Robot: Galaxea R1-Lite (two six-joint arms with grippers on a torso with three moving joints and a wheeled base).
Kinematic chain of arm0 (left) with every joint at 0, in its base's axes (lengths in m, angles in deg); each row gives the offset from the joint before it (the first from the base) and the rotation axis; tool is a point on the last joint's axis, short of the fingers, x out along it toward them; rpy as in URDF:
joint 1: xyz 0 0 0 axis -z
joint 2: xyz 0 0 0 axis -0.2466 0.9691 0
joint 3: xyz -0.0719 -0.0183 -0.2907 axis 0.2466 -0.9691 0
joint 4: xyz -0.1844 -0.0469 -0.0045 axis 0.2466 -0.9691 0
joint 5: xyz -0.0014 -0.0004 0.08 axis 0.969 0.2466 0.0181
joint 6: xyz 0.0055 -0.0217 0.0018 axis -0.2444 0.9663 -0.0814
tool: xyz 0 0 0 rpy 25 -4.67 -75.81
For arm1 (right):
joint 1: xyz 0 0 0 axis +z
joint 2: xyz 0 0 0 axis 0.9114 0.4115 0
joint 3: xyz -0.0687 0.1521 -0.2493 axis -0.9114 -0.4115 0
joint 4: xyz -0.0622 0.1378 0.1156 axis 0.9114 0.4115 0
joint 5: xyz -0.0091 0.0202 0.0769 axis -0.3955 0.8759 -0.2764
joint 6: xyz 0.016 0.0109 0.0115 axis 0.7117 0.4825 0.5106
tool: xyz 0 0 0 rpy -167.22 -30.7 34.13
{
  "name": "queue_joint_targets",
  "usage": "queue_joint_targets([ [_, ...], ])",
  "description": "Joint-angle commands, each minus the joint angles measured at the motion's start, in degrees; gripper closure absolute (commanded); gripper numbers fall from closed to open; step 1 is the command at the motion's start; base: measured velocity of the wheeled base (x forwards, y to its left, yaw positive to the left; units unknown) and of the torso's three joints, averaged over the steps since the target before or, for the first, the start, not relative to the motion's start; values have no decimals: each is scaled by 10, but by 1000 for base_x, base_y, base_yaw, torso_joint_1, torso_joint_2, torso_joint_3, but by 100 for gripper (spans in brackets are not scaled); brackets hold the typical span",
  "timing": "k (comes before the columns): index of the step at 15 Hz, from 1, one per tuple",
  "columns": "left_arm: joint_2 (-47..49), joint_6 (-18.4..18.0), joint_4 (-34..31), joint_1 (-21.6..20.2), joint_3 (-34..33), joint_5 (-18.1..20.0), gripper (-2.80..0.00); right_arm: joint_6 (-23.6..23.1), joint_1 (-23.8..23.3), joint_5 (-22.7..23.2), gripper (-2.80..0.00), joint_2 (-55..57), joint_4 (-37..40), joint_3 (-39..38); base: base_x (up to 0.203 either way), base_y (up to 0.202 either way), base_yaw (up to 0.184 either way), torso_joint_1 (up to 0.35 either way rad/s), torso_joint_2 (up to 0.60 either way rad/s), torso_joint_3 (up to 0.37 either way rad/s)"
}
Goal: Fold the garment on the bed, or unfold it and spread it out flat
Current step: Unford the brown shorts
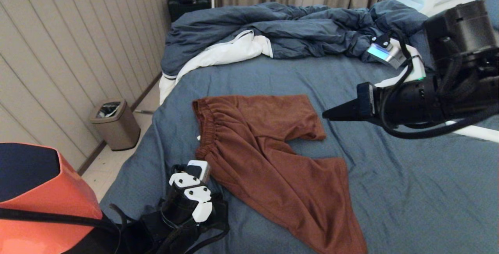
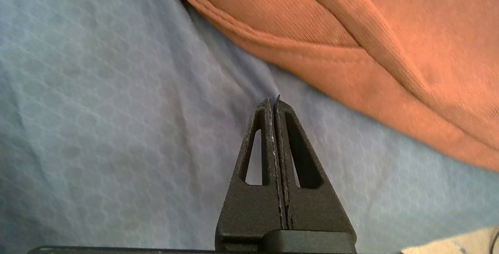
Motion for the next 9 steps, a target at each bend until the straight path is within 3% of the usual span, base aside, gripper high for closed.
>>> queue_joint_targets([
  [1,3,0,2,-23,11,-2,0,-1,-2,1,0,50,1,39,0,0,0,0,0,0],
  [4,24,-8,-17,-71,66,-2,0,-6,-13,-1,0,74,1,62,0,0,0,0,0,0],
  [7,35,-13,-100,-107,161,1,0,-8,-32,0,0,86,2,78,0,0,0,0,0,0],
  [8,35,-13,-133,-113,190,1,-280,-8,-33,-1,0,87,1,81,0,0,0,0,0,0],
  [9,27,-14,-156,-116,202,0,-280,-9,-35,-1,0,87,1,81,0,0,0,0,0,0],
])
